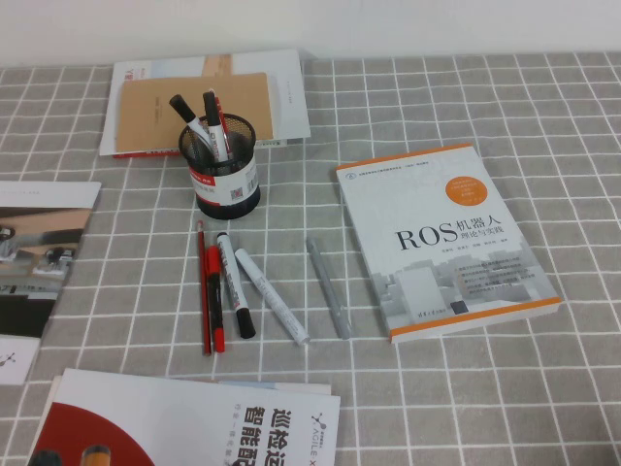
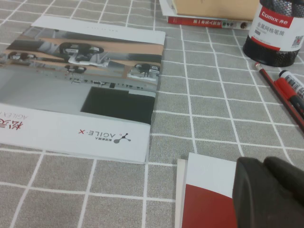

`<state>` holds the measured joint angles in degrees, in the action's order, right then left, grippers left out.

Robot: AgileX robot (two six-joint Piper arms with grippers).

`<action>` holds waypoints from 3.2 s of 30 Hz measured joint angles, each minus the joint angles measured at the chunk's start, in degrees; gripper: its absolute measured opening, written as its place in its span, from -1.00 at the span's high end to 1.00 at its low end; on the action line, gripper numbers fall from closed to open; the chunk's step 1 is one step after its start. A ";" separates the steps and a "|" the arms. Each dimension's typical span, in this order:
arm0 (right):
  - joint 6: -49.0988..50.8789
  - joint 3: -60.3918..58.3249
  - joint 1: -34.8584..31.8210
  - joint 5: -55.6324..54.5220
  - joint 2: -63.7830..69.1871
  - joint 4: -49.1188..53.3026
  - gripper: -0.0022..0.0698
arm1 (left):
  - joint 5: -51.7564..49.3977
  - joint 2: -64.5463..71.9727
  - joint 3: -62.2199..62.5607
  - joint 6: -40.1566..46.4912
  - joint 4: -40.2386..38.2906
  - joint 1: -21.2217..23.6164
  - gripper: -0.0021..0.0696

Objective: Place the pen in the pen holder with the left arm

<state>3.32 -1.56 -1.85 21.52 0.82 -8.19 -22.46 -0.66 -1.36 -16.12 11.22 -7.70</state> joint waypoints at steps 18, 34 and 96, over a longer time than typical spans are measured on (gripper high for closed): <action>0.00 0.00 0.00 0.00 0.00 0.00 0.98 | 0.62 0.00 0.00 0.00 0.10 0.00 0.94; 0.00 0.00 0.00 0.00 0.00 0.00 0.98 | 4.19 0.00 0.00 -0.58 -0.10 0.00 0.94; 0.00 0.00 0.00 0.00 0.00 0.00 0.98 | -20.48 83.36 54.68 11.98 -21.04 -16.13 0.94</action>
<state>3.32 -1.56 -1.85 21.52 0.82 -8.19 -42.94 82.70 53.31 -4.14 -9.82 -23.84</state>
